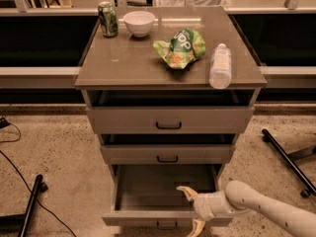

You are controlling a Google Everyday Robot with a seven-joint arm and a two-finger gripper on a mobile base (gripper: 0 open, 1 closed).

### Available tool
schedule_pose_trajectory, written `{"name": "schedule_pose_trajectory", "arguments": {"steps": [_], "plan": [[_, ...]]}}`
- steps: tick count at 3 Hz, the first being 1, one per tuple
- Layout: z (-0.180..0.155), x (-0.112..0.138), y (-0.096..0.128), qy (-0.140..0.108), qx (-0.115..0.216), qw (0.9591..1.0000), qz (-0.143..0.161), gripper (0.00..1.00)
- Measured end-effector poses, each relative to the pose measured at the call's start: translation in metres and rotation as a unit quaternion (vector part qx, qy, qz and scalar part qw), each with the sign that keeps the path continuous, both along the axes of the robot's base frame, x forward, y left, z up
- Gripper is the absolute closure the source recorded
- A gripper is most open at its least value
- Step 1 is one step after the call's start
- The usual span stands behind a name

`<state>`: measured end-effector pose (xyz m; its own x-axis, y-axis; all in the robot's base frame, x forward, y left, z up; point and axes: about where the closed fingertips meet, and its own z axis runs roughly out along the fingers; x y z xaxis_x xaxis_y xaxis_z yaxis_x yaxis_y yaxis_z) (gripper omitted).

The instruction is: Close bottom drawer

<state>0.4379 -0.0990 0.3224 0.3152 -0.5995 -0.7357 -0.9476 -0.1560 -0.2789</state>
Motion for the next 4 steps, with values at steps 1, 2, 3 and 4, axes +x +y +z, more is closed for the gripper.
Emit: {"name": "schedule_pose_trajectory", "arguments": {"steps": [1,2,3,4], "plan": [[-0.03,-0.005,-0.021,0.03,-0.03,0.9988,-0.025,0.0],[-0.072,-0.023,-0.056,0.07,-0.068,0.9935,-0.059,0.19],[-0.097,-0.036,-0.073,0.094,-0.085,0.989,-0.075,0.42],[-0.108,-0.041,-0.074,0.102,-0.065,0.9894,-0.081,0.65]]}}
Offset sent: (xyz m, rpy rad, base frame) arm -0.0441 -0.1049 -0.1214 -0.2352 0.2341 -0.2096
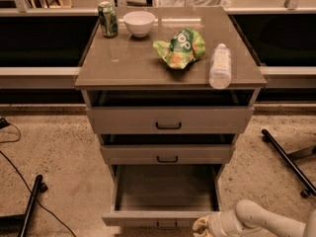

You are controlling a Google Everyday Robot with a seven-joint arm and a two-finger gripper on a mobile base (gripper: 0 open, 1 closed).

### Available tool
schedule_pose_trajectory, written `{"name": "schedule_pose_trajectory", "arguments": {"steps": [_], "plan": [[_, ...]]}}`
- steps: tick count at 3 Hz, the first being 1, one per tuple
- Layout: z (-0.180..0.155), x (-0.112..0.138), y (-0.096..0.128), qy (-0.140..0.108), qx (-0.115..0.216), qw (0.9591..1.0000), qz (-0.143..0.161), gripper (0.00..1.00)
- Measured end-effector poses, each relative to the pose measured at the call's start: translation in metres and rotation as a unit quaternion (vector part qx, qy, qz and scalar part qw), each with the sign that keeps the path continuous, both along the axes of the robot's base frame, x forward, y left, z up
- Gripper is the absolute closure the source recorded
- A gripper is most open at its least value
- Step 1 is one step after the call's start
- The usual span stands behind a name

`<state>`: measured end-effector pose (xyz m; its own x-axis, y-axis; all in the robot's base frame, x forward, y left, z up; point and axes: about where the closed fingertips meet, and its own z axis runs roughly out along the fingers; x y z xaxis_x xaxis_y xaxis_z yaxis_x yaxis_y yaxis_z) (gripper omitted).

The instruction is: Close bottom drawer

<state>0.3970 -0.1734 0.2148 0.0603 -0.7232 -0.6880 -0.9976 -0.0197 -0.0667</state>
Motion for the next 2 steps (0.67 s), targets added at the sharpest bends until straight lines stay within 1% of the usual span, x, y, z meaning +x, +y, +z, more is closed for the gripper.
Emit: {"name": "schedule_pose_trajectory", "arguments": {"steps": [1,2], "plan": [[-0.0002,-0.0004,0.0001,0.0,0.002,1.0,0.004,0.89],[-0.0002,-0.0004,0.0001,0.0,0.002,1.0,0.004,1.0]]}}
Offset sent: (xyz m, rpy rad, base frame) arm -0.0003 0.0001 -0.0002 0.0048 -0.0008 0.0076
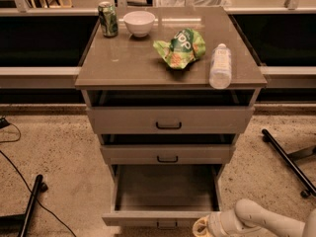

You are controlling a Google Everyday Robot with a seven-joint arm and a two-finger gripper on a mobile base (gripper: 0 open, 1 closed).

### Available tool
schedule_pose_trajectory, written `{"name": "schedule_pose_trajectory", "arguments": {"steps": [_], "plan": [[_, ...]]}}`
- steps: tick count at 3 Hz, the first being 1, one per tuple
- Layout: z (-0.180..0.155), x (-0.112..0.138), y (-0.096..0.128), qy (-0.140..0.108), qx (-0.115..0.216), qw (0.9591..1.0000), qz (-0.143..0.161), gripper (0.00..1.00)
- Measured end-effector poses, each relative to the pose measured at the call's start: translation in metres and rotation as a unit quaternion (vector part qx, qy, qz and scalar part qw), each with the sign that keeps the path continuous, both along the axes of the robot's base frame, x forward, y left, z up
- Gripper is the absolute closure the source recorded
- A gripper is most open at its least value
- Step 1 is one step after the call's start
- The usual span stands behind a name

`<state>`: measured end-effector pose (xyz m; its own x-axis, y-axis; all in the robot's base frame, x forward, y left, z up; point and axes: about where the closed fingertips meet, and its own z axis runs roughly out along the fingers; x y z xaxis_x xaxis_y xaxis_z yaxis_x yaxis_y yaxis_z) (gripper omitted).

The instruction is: Close bottom drawer

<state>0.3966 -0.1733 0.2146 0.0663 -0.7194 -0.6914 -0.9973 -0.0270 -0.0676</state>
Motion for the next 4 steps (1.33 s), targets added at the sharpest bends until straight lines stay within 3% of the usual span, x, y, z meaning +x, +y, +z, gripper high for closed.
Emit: {"name": "schedule_pose_trajectory", "arguments": {"steps": [2,3,4], "plan": [[-0.059,0.027,0.015,-0.031,0.01,0.9987,-0.04,1.0],[-0.065,0.03,0.018,-0.037,0.011,0.9983,-0.044,1.0],[-0.09,0.051,0.032,-0.06,0.007,0.996,-0.066,0.74]]}}
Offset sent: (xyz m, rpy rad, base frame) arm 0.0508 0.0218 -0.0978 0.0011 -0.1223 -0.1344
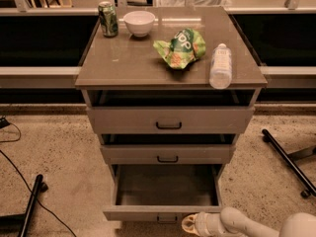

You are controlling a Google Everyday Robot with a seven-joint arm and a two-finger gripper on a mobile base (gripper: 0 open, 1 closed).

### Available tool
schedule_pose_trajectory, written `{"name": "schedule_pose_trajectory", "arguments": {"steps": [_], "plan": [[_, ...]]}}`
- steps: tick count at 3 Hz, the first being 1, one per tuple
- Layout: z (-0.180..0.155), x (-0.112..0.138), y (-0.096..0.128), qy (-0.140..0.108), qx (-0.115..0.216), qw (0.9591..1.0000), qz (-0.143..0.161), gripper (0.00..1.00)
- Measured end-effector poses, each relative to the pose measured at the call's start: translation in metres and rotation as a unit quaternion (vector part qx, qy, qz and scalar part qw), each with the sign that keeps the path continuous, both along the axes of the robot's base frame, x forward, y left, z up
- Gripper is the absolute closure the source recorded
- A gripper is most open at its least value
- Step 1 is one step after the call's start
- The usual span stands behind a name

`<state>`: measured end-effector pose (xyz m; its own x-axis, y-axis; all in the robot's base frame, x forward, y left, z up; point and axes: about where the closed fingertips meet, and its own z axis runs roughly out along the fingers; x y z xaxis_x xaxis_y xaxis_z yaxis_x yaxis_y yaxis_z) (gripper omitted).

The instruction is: Close bottom drawer

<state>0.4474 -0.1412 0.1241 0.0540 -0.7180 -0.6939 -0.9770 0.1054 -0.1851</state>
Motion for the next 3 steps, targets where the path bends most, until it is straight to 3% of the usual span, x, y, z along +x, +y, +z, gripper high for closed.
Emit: {"name": "schedule_pose_trajectory", "arguments": {"steps": [1,2,3], "plan": [[-0.01,0.02,0.006,-0.023,0.007,0.9995,-0.021,0.5],[0.002,0.053,0.007,-0.07,0.016,0.9964,-0.045,0.27],[0.01,0.069,0.003,-0.098,0.022,0.9931,-0.061,0.0]]}}
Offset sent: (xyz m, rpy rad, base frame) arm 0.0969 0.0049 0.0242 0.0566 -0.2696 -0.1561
